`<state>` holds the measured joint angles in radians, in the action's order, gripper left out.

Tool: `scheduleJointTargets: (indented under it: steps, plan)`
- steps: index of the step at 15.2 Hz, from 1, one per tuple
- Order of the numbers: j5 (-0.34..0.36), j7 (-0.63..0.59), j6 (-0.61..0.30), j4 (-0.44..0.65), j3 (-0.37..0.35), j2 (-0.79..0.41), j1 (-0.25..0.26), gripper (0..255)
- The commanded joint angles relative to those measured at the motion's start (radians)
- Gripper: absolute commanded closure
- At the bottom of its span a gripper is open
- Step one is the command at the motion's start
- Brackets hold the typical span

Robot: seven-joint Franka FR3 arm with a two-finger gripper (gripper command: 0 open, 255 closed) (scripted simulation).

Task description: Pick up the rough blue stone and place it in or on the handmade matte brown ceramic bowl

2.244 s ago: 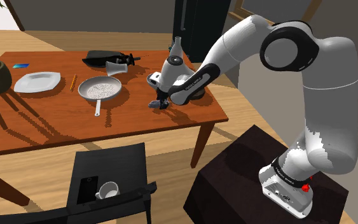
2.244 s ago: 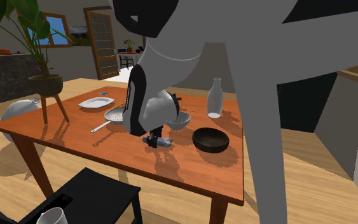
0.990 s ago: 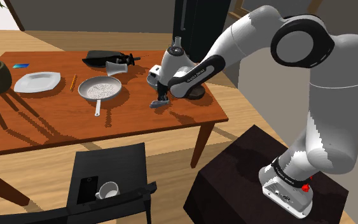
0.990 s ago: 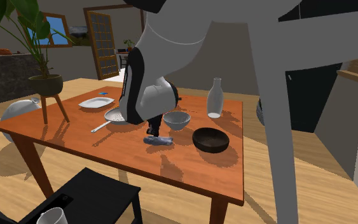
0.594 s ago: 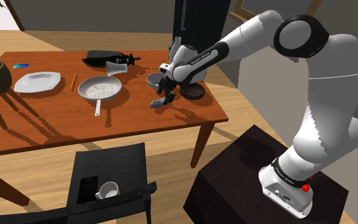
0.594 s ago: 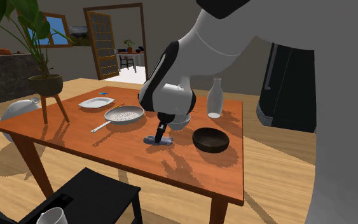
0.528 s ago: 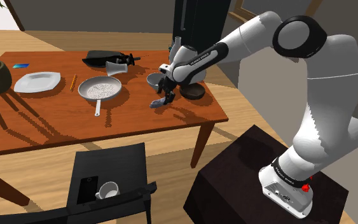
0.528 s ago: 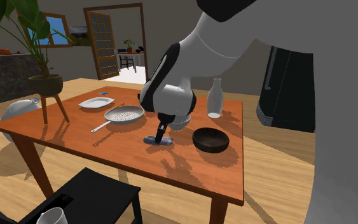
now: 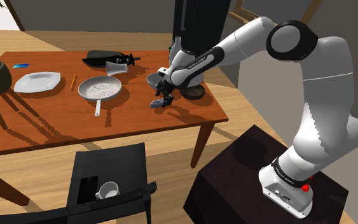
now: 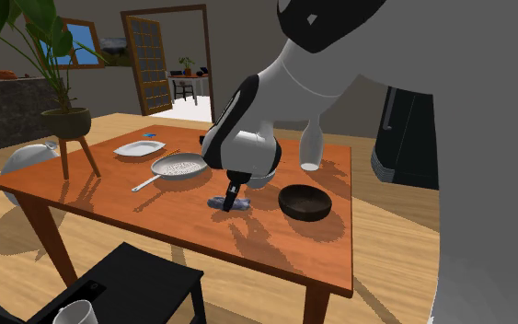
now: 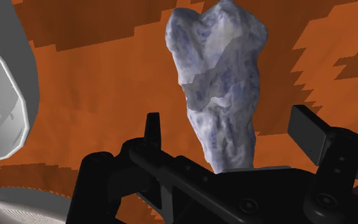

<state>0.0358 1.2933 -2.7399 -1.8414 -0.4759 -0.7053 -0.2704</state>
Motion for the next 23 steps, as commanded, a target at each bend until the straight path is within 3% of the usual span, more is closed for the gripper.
scheduleJointTargets:
  steps: [1, 3, 4, 13, 23]
  plan:
    - [0.0, 0.0, 0.0, 0.0, 0.0, -0.001, 0.0, 0]
    - [0.0, 0.0, 0.0, 0.0, 0.0, -0.001, 0.0, 0]
    - [0.0, 0.0, 0.0, 0.0, 0.0, -0.001, 0.0, 255]
    - [0.0, 0.0, 0.0, 0.0, 0.0, -0.001, 0.0, 255]
    - [-0.028, -0.005, 0.086, -0.01, -0.037, 0.099, -0.031, 255]
